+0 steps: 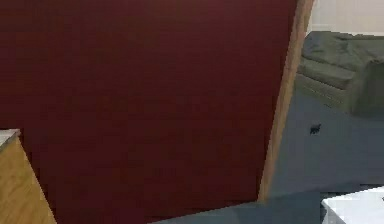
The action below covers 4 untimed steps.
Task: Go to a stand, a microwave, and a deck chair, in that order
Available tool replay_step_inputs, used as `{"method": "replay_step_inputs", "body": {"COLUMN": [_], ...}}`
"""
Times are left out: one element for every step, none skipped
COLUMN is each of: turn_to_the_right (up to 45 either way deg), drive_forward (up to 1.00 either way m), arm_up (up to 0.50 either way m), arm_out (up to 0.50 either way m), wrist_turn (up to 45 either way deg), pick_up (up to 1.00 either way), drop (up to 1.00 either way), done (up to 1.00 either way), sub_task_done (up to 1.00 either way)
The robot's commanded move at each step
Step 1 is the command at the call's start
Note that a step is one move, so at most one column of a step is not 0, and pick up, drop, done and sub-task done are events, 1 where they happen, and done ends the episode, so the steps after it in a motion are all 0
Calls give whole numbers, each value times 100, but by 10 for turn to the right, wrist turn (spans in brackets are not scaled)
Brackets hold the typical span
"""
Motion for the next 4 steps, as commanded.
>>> {"method": "replay_step_inputs", "body": {"turn_to_the_right": [150,0,450,180], "drive_forward": [0,85,0,0], "arm_up": [0,0,0,0], "arm_out": [0,0,0,0], "wrist_turn": [0,0,0,0], "pick_up": [0,0,0,0], "drop": [0,0,0,0], "done": [0,0,0,0], "sub_task_done": [0,0,0,0]}}
